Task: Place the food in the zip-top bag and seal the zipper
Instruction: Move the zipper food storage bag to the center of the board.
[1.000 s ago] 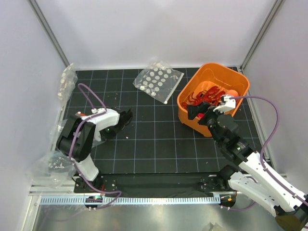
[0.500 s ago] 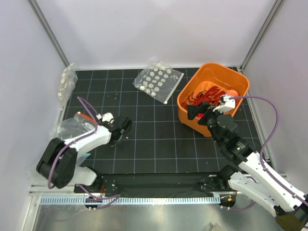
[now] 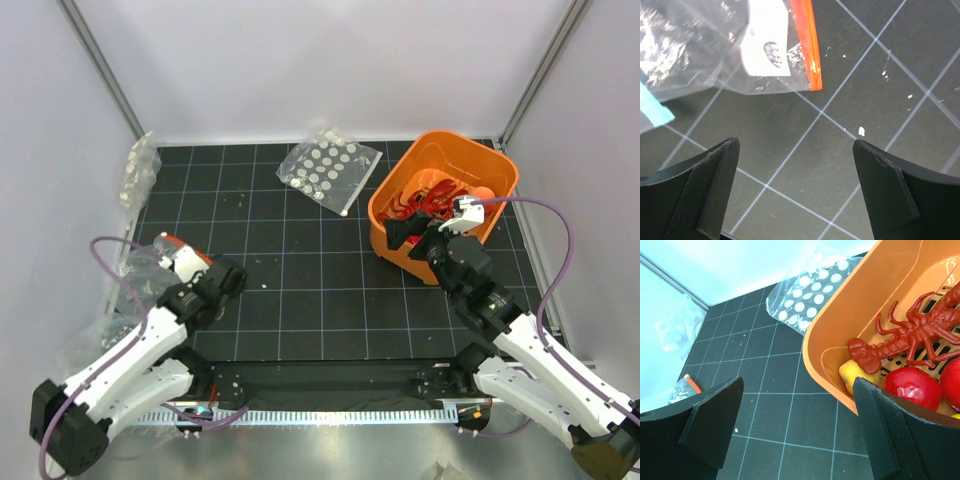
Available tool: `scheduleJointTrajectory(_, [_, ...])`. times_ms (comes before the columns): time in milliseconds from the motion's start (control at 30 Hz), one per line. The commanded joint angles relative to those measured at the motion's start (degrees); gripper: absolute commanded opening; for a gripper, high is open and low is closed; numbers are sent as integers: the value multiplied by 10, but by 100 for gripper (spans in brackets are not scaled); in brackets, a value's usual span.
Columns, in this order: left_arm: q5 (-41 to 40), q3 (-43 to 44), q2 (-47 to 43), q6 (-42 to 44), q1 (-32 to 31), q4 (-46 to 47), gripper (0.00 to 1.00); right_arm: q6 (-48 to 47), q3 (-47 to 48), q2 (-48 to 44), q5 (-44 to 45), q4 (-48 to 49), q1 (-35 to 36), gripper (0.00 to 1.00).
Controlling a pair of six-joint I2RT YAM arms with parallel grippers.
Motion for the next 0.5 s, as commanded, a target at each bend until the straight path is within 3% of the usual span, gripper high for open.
scheduleJointTrajectory(0, [-12,-36,-79,-82,0,-16,100,-11,-1,-5,-2,30,0,100])
scheduleJointTrajectory(267, [-112,-143,-241,-285,1,-40,100,-14,-2,-4,-11,31,0,100])
scheduleJointTrajectory(367, [-117,-186,-257,-289,0,19,100,-13,-1,-4,-10,31,0,100])
scheduleJointTrajectory(467, [-138,-199,-229,-350,0,21,100,-13,-3,-3,-10,32,0,100])
